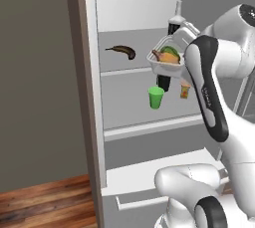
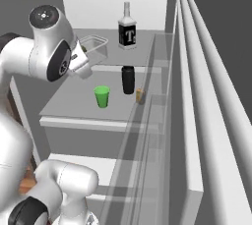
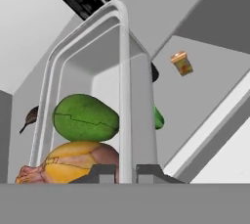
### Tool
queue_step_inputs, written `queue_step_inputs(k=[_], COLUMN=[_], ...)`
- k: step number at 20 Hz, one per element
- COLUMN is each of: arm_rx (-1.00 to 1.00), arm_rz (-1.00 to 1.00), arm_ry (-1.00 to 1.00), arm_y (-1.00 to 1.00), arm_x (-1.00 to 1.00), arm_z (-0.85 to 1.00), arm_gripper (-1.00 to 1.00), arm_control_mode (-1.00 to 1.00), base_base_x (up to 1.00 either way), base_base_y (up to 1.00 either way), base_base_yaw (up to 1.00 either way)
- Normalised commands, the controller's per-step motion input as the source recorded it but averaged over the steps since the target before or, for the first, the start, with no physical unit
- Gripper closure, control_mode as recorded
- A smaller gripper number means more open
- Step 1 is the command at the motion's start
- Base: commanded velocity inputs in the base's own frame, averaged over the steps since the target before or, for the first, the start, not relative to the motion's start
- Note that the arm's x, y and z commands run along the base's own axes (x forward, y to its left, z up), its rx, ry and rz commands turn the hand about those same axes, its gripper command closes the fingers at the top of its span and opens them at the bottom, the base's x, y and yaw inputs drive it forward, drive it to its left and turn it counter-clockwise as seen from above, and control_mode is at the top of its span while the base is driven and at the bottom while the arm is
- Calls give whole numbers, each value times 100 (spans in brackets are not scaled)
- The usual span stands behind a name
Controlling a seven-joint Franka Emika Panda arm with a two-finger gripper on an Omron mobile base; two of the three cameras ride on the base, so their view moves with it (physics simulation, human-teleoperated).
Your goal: Place the tupperware on the top shelf of the fridge. Make space for the tupperware among the existing items by rearranging them on the shelves if needed. Close the fridge door when finished.
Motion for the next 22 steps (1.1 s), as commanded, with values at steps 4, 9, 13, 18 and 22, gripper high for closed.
queue_step_inputs(k=[4,9,13,18,22], arm_rx=[5,5,1,0,0], arm_rz=[-7,-2,0,-1,-4], arm_ry=[0,3,7,8,6], arm_y=[0,0,0,0,0], arm_x=[55,56,52,48,49], arm_z=[-5,-1,-8,-14,-7], arm_gripper=[100,100,100,100,100], arm_control_mode=[-100,-100,-100,-100,-100], base_base_x=[0,0,0,0,0], base_base_y=[0,0,0,0,0], base_base_yaw=[0,0,0,0,0])
